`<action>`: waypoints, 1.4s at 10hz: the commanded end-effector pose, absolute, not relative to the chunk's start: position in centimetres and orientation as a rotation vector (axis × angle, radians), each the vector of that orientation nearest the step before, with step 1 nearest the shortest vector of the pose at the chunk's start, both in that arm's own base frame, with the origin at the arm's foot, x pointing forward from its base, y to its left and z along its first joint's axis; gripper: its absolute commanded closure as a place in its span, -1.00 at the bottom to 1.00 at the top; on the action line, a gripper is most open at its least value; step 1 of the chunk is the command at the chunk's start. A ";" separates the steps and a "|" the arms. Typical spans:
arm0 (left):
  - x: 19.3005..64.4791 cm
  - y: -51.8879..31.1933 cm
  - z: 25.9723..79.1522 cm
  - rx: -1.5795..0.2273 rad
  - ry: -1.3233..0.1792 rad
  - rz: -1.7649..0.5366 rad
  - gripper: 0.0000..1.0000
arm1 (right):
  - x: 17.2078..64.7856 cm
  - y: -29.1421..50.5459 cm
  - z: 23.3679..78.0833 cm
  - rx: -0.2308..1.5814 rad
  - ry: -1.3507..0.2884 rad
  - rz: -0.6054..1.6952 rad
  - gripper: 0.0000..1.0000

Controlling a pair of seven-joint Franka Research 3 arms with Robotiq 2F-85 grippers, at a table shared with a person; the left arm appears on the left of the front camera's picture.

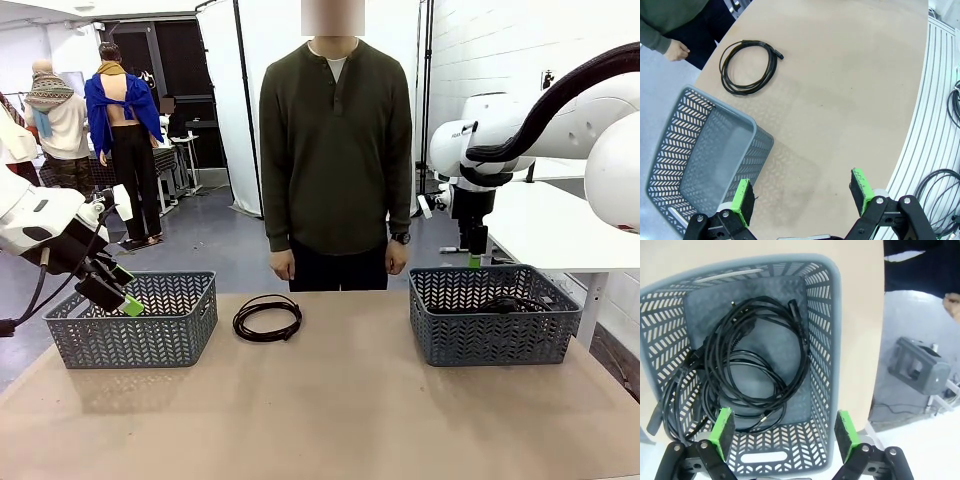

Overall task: Organize the cables according to human instructions.
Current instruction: Pick up a bundle of cables and place it in the basket indicated by the human.

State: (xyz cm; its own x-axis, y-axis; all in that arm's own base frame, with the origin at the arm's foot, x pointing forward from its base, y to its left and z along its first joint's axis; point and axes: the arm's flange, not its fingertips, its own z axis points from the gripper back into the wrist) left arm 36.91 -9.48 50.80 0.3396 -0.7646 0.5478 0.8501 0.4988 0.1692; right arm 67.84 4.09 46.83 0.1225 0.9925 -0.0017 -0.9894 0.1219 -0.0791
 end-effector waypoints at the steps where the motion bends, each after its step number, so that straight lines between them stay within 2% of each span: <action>1: 37.0 -9.2 50.8 -0.177 -0.628 -1.064 -1.00 | 65.7 5.4 48.3 -0.045 -0.086 1.376 -1.00; 5: 37.0 -9.2 50.8 -0.177 -0.628 -1.064 -1.00 | 59.2 8.6 51.0 0.050 -0.111 1.250 -1.00; 8: 37.0 -9.2 50.8 -0.177 -0.628 -1.064 -1.00 | 53.1 10.6 50.7 0.102 -0.255 1.166 -1.00; 10: 37.0 -9.2 50.8 -0.177 -0.628 -1.064 -1.00 | 50.1 11.0 50.2 0.160 -0.318 1.172 -1.00; 14: 37.0 -9.2 50.8 -0.177 -0.628 -1.064 -1.00 | 46.3 13.0 47.5 0.158 -0.399 1.275 -1.00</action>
